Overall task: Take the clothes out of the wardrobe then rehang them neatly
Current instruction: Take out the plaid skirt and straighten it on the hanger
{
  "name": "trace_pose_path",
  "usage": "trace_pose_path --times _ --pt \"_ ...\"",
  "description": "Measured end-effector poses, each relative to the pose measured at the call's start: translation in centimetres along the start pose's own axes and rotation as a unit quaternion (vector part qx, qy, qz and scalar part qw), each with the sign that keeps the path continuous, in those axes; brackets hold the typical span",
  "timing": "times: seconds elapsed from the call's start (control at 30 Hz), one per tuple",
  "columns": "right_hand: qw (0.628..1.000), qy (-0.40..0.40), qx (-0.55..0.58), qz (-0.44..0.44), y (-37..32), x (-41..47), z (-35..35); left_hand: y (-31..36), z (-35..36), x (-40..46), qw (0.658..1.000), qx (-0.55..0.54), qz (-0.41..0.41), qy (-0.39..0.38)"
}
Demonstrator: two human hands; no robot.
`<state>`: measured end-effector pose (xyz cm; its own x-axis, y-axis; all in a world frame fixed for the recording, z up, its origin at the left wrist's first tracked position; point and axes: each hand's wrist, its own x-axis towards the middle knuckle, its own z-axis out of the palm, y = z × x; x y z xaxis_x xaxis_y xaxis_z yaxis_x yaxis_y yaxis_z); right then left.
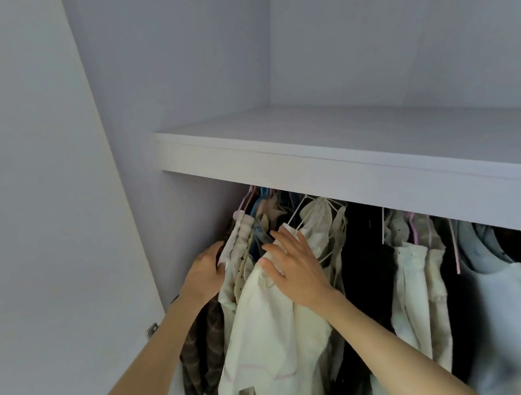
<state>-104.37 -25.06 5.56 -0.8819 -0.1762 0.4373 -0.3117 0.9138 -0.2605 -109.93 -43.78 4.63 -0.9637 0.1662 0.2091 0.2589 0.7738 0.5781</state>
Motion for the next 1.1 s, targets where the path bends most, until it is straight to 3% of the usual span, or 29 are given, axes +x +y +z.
trace_pose_path --times 0.27,0.37,0.8,1.0,1.1 --pt "0.997 0.031 0.045 0.053 1.1 -3.3 -1.3 1.5 1.9 -1.3 0.991 -0.075 0.061 -0.094" --pt "0.994 0.057 0.053 0.082 1.9 -5.0 -2.1 3.2 2.4 -2.1 0.989 -0.058 0.070 -0.118" --pt "0.977 0.141 -0.074 0.139 8.8 -13.9 -7.7 13.0 5.4 -7.2 0.977 -0.049 0.139 -0.155" --pt "0.964 0.114 -0.184 0.154 9.5 -15.1 -9.7 14.9 6.5 -9.1 0.974 -0.062 0.147 -0.160" --pt "0.973 0.114 -0.173 0.102 7.8 -13.0 -9.4 13.9 6.6 -9.0 0.976 -0.073 0.139 -0.150"
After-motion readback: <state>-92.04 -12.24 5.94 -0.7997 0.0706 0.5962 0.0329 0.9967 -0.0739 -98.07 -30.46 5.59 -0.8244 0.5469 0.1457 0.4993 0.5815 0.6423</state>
